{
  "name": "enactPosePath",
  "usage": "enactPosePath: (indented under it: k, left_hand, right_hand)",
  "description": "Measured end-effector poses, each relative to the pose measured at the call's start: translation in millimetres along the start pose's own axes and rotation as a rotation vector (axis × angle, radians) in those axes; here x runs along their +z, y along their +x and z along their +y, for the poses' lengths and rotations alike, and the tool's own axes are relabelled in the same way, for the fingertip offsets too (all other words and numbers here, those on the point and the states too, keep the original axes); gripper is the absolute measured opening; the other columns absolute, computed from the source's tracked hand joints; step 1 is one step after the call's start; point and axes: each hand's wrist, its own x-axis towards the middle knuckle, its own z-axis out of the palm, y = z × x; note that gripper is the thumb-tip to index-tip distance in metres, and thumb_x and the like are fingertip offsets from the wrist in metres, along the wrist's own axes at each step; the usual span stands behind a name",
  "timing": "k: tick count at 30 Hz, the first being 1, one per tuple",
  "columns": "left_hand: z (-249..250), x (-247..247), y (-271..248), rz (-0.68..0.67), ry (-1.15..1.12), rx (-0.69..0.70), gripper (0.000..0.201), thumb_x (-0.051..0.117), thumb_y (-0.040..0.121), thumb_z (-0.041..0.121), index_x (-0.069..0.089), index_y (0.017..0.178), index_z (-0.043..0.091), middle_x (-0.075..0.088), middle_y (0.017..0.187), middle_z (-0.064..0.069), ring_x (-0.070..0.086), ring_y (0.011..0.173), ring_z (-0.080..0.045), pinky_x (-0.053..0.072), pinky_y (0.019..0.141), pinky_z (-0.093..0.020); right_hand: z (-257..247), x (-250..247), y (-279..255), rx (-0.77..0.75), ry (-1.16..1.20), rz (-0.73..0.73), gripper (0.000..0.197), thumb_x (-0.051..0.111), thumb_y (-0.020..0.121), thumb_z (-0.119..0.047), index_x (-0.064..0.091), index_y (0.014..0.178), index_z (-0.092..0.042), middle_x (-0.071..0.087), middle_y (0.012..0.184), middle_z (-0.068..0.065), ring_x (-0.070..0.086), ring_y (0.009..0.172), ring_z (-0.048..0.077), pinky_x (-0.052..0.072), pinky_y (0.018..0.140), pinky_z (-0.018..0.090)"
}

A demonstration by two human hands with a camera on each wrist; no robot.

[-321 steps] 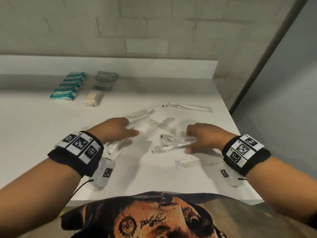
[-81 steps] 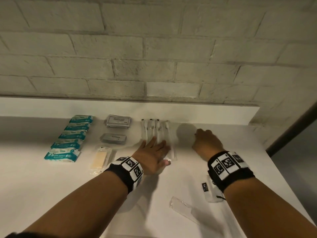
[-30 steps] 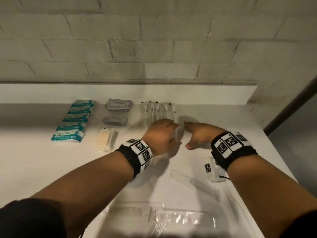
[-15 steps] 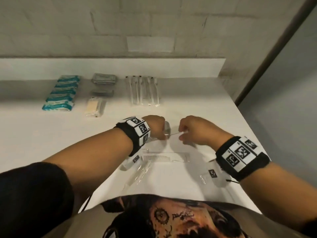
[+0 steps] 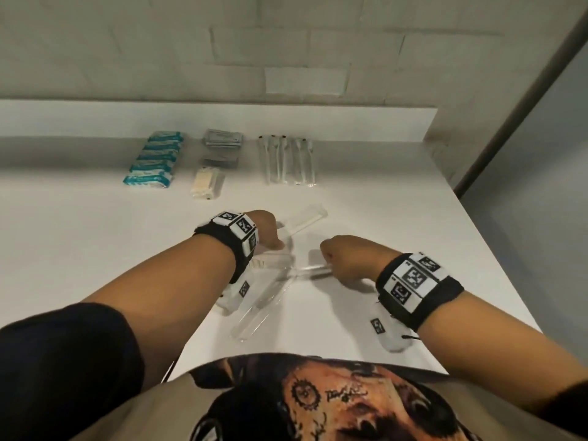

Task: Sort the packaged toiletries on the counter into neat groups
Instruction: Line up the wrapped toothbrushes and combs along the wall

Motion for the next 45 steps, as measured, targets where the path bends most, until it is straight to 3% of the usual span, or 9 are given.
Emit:
enactPosePath:
  k: [4,8,10,13,20,26,32,38,45]
  left_hand:
    - [2,2,-9,0.061,-0.063,0.008,0.032,0.048,0.094,0.018,0.055,0.123,0.008,0.059,0.124,-0.010,0.057,0.112,-0.028,0.044,0.088,-0.031]
    - [-13,13,-16,0.135,-0.166,-0.007,0.026,0.041,0.094,0.006,0.049,0.119,0.003,0.057,0.120,-0.015,0.058,0.102,-0.030,0.042,0.079,-0.033]
    - [-19,21,-23,0.128,-0.194,-0.016,0.029,0.042,0.092,0.006,0.051,0.119,0.010,0.057,0.122,-0.015,0.056,0.101,-0.029,0.041,0.081,-0.033]
    - [-20,31,-35,0.100,-0.170,-0.086,0.032,0.041,0.095,0.016,0.051,0.126,0.013,0.049,0.128,-0.012,0.050,0.113,-0.030,0.039,0.091,-0.034]
    - [8,44,-46,0.201,-0.023,-0.170,0.058,0.053,0.081,0.058,0.044,0.123,0.018,0.044,0.124,-0.008,0.045,0.117,-0.031,0.042,0.095,-0.045]
    - [19,37,-44,0.238,-0.198,-0.161,0.040,0.054,0.088,0.035,0.049,0.119,0.011,0.051,0.122,-0.012,0.052,0.108,-0.031,0.045,0.088,-0.039]
    - [-23,30,-58,0.365,-0.570,-0.163,0.023,0.045,0.093,0.015,0.044,0.114,0.008,0.059,0.108,-0.015,0.056,0.092,-0.033,0.040,0.074,-0.033]
    - [-51,35,-76,0.110,-0.292,-0.120,0.051,0.058,0.088,0.049,0.047,0.125,0.015,0.058,0.122,-0.007,0.054,0.100,-0.024,0.039,0.082,-0.030]
    - [-52,43,-62,0.021,-0.173,-0.078,0.053,0.067,0.081,0.048,0.052,0.117,0.011,0.061,0.113,-0.005,0.055,0.093,-0.021,0.042,0.078,-0.029]
  right_hand:
    - [47,-5,-24,0.080,0.182,-0.027,0.025,0.060,0.079,-0.009,0.043,0.084,-0.028,0.054,0.083,-0.006,0.053,0.082,0.023,0.038,0.060,0.028]
    - [86,3,-64,0.195,0.071,-0.226,0.067,0.085,0.056,-0.022,0.044,0.109,-0.032,0.048,0.105,-0.009,0.056,0.090,0.019,0.050,0.077,0.036]
    - [95,17,-79,0.202,-0.025,-0.251,0.074,0.086,0.055,-0.023,0.041,0.113,-0.032,0.041,0.105,-0.011,0.053,0.087,0.016,0.047,0.071,0.032]
    - [97,32,-84,0.151,-0.104,-0.206,0.058,0.082,0.064,-0.023,0.039,0.103,-0.030,0.043,0.095,-0.011,0.049,0.082,0.013,0.038,0.063,0.025]
    - [72,22,-65,0.012,-0.171,-0.212,0.033,0.075,0.073,-0.025,0.060,0.103,-0.020,0.058,0.098,-0.006,0.056,0.083,0.014,0.047,0.071,0.028]
    - [27,20,-44,-0.164,0.004,-0.035,0.014,0.054,0.092,-0.031,0.042,0.096,-0.024,0.052,0.083,-0.006,0.053,0.080,0.022,0.036,0.059,0.031]
    - [-40,12,-29,-0.377,0.031,0.101,0.063,0.065,0.085,-0.030,0.035,0.140,-0.031,0.061,0.109,-0.002,0.057,0.093,0.020,0.045,0.075,0.031]
    - [-78,17,-10,-0.408,-0.147,0.101,0.040,0.072,0.079,-0.021,0.057,0.116,-0.022,0.060,0.110,0.000,0.058,0.098,0.022,0.043,0.074,0.031]
    - [-80,15,-6,-0.209,-0.075,0.039,0.052,0.074,0.078,-0.023,0.050,0.124,-0.020,0.055,0.121,0.002,0.053,0.106,0.023,0.038,0.076,0.029]
